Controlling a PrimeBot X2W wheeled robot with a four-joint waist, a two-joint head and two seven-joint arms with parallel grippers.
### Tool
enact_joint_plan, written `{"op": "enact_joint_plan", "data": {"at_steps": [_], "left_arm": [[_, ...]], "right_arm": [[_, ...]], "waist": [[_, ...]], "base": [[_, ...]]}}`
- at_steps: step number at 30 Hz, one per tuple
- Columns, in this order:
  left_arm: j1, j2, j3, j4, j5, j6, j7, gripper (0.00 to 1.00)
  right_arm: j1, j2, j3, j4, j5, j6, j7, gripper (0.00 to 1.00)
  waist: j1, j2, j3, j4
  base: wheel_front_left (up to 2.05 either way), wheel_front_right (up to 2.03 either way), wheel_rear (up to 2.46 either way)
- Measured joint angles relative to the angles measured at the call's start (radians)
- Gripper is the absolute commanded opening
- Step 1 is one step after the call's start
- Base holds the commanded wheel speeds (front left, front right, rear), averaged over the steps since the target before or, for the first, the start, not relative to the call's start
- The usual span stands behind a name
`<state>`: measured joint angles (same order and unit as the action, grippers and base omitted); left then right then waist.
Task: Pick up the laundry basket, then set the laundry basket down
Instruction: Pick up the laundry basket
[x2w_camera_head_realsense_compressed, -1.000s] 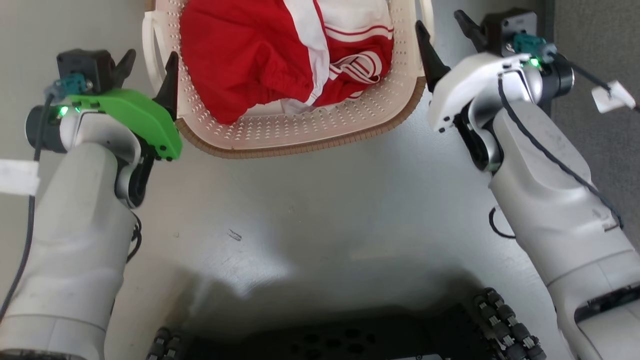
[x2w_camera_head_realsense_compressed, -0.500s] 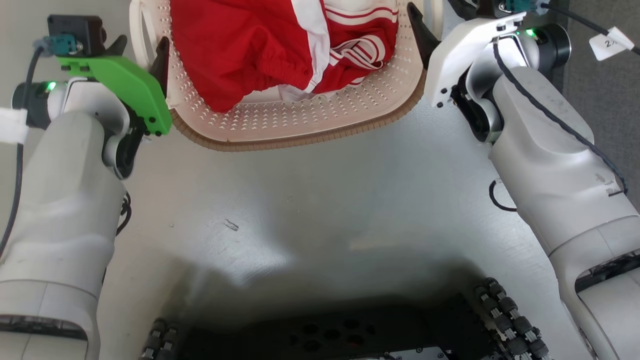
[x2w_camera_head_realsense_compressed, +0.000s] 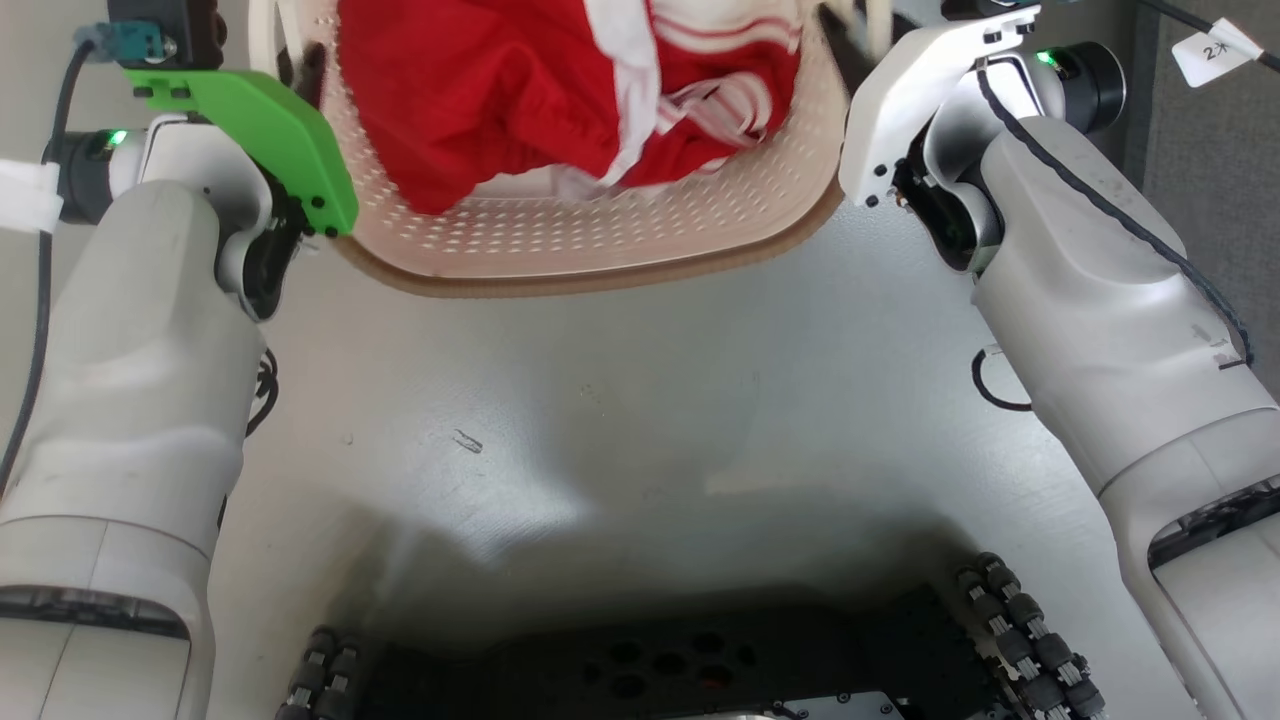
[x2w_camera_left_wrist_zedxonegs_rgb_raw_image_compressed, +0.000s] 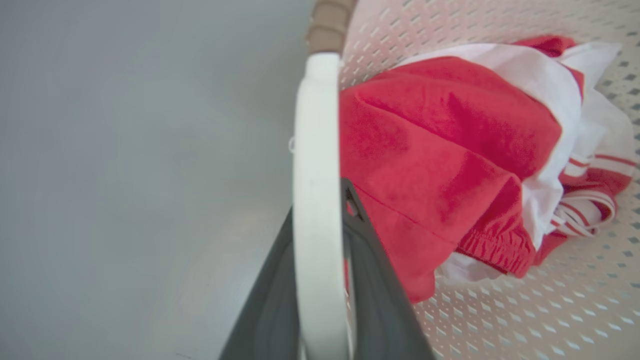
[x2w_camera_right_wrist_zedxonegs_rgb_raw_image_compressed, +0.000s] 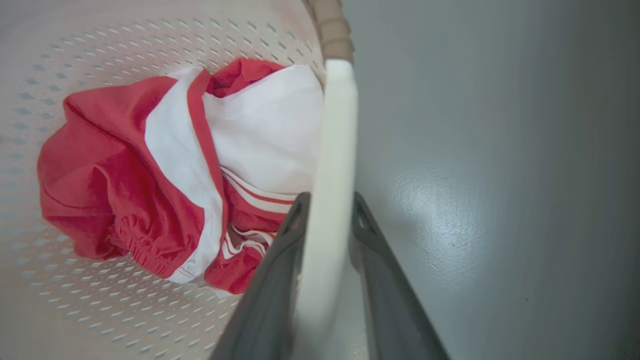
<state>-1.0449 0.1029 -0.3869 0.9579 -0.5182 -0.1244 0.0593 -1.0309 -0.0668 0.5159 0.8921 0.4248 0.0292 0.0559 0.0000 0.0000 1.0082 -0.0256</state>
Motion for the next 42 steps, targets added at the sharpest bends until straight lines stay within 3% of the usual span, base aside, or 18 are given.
{"op": "enact_joint_plan", "data": {"at_steps": [17, 42], "left_arm": [[-0.025, -0.046, -0.018, 0.125, -0.022, 0.000, -0.018, 0.00], [0.102, -0.091, -0.045, 0.242, -0.090, -0.008, -0.008, 0.00]], "right_arm": [[-0.018, 0.011, 0.049, 0.095, 0.062, -0.013, -0.029, 0.00], [0.126, 0.028, 0.105, 0.211, 0.181, 0.020, -0.046, 0.00]], "waist": [[0.0000, 0.0000, -0.036, 0.008], [0.0000, 0.0000, -0.276, 0.018]], "base": [[0.00, 0.00, 0.00], [0.00, 0.00, 0.00]]}}
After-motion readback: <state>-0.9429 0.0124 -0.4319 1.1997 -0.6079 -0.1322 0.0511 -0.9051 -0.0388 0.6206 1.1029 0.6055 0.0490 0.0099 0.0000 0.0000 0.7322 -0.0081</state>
